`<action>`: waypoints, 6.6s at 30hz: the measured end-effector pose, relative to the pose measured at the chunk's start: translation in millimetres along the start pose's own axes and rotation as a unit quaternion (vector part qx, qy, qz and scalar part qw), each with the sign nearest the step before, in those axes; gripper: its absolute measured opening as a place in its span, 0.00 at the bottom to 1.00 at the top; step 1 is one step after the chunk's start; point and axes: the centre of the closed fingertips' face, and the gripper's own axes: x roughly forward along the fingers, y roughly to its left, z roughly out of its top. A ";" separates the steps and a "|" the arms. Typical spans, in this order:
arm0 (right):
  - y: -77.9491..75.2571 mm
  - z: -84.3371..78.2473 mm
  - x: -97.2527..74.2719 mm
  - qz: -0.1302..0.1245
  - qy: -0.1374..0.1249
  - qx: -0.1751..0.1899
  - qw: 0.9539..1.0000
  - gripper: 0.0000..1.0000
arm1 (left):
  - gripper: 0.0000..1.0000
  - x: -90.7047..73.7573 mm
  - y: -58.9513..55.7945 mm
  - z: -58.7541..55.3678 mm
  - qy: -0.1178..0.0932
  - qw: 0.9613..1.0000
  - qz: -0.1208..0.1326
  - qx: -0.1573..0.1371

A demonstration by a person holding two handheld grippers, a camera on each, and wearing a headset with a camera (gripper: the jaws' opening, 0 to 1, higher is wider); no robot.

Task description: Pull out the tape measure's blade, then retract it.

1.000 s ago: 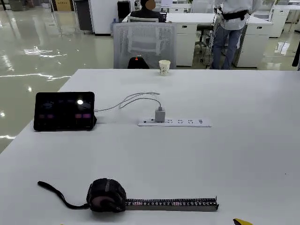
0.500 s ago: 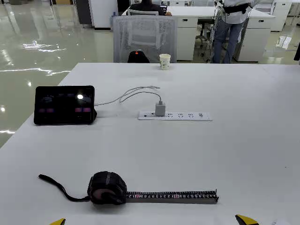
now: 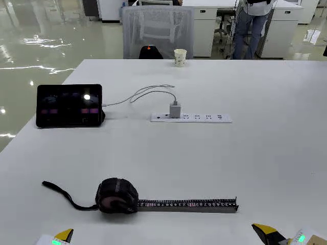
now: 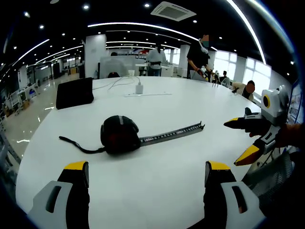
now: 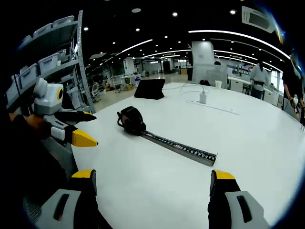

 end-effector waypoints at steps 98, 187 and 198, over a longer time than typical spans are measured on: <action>-121.3 -12.0 62.4 0.199 0.147 -0.270 0.931 0.32 | 0.85 100.2 53.4 39.4 -0.015 0.994 0.081 -0.071; -127.3 -25.5 71.1 0.212 0.182 -0.282 0.918 0.10 | 0.57 119.6 69.4 15.4 0.045 0.985 0.109 -0.127; -127.6 -25.6 71.1 0.211 0.184 -0.283 0.917 0.10 | 0.58 119.5 69.8 15.7 0.043 0.985 0.108 -0.130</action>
